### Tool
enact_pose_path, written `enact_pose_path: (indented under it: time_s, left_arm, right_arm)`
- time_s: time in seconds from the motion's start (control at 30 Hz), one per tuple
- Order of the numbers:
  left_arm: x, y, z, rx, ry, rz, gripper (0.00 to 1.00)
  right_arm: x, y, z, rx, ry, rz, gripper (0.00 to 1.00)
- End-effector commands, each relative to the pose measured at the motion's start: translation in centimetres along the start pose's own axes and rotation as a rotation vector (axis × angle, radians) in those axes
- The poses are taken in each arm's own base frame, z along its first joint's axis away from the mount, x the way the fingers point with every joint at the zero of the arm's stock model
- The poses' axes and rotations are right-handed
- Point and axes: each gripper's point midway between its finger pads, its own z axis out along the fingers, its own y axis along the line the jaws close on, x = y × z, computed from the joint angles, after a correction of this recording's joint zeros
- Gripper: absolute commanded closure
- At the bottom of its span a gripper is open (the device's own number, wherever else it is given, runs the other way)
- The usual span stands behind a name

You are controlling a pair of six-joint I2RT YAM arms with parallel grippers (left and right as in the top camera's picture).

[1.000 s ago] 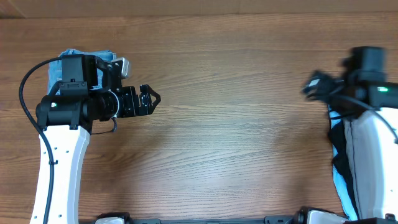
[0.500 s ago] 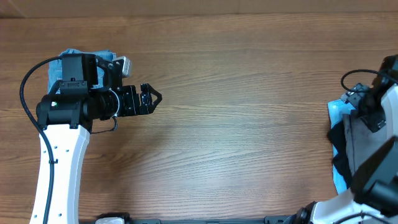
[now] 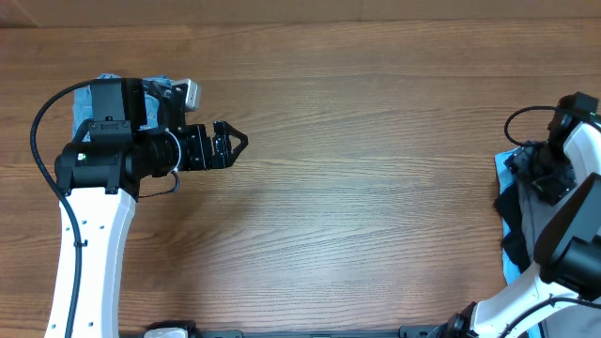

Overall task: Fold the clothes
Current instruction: 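Reach the right gripper into the clothes pile and grasp the grey shorts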

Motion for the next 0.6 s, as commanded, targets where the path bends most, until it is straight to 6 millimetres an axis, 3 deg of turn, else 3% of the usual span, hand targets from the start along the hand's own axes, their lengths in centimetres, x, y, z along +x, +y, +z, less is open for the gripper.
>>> enact_pose_path:
  time_s: [0.0, 0.17, 0.23, 0.27, 0.3, 0.4, 0.5, 0.57]
  left_arm:
    - [-0.6, -1.5, -0.3, 0.060, -0.010, 0.036, 0.00]
    - [-0.5, -1.9, -0.3, 0.082, -0.007, 0.035, 0.00]
    - [-0.5, -1.9, -0.3, 0.086, -0.006, 0.035, 0.00]
    - [-0.5, -1.9, -0.3, 0.085, -0.006, 0.035, 0.00]
    - [-0.5, -1.9, -0.3, 0.085, -0.006, 0.036, 0.00]
    - [-0.5, -1.9, -0.3, 0.084, -0.006, 0.036, 0.00]
    - [-0.5, -1.9, -0.3, 0.084, -0.006, 0.036, 0.00]
    - [-0.5, -1.9, -0.3, 0.083, -0.007, 0.037, 0.00]
  right_arm:
    - [-0.5, 0.1, 0.3, 0.016, -0.007, 0.004, 0.25]
    - [-0.3, -0.1, 0.6, 0.027, -0.004, 0.021, 0.37]
    - [-0.2, -0.4, 0.6, 0.043, -0.004, 0.033, 0.52]
    - [-0.2, -0.4, 0.6, 0.044, -0.002, 0.045, 0.69]
    - [-0.2, -0.4, 0.5, 0.044, -0.002, 0.045, 0.79]
    - [-0.3, -0.4, 0.1, 0.045, 0.001, 0.049, 0.95]
    - [-0.8, -0.3, -1.4, 0.036, -0.001, 0.049, 0.96]
    - [-1.5, -0.4, -3.7, 0.028, -0.015, 0.052, 0.96]
